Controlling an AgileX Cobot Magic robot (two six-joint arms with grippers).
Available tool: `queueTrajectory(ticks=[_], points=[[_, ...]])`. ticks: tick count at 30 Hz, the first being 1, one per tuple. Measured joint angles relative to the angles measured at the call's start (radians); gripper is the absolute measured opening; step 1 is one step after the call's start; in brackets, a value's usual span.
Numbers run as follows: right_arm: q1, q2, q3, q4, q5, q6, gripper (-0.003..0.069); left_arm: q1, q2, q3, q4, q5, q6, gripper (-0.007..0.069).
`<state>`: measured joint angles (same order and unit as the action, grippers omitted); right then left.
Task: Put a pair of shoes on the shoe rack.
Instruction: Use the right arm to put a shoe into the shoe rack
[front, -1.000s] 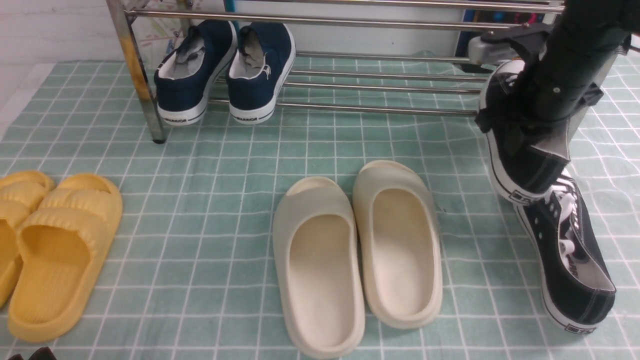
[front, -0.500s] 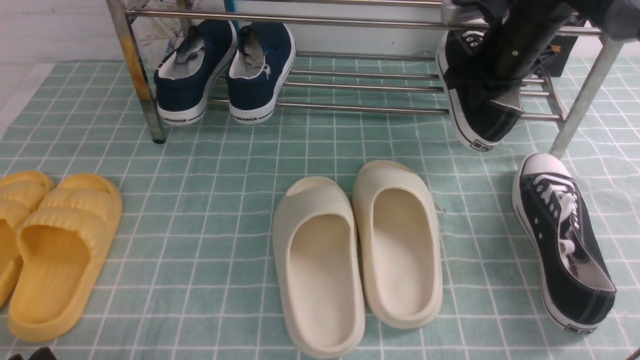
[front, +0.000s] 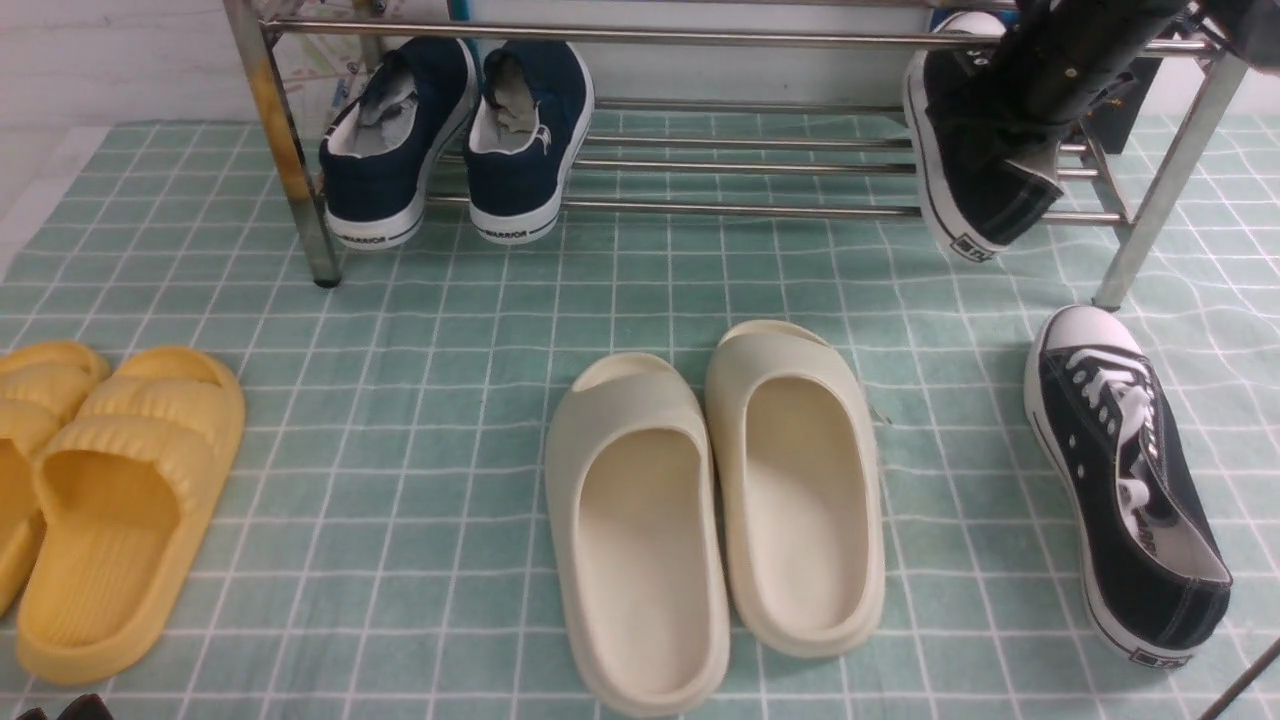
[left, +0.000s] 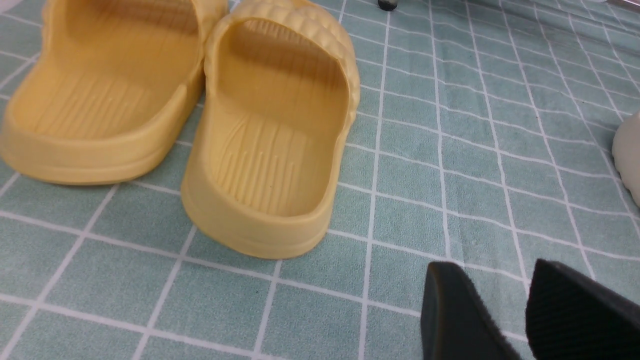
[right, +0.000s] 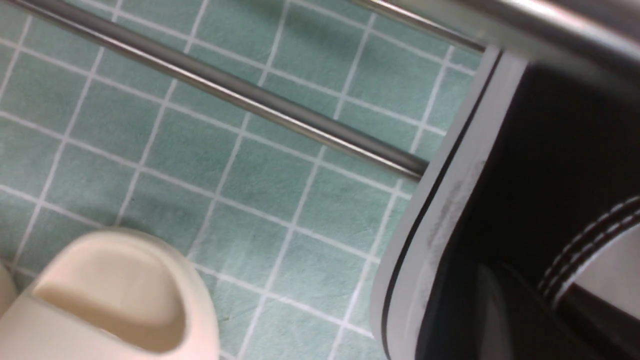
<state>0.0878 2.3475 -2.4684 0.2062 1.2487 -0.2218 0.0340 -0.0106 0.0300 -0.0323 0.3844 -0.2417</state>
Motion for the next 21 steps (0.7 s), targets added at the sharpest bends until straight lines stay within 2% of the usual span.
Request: queueTrajectory(ticks=[3,8,21], points=[[-0.045,0.004,-0.001,0.051,-0.001,-0.027,0.0012,0.0,0.0,0.0,0.0,0.0,0.0,0.0238],[-0.054,0.006,-0.001,0.095,0.0,-0.063,0.0012,0.0,0.0,0.0,-0.001,0.0,0.0,0.0238],[0.0,0.034,-0.003,0.126,-0.019,-0.069,0.0017,0.0,0.0,0.0,-0.001,0.0,0.0,0.0238]])
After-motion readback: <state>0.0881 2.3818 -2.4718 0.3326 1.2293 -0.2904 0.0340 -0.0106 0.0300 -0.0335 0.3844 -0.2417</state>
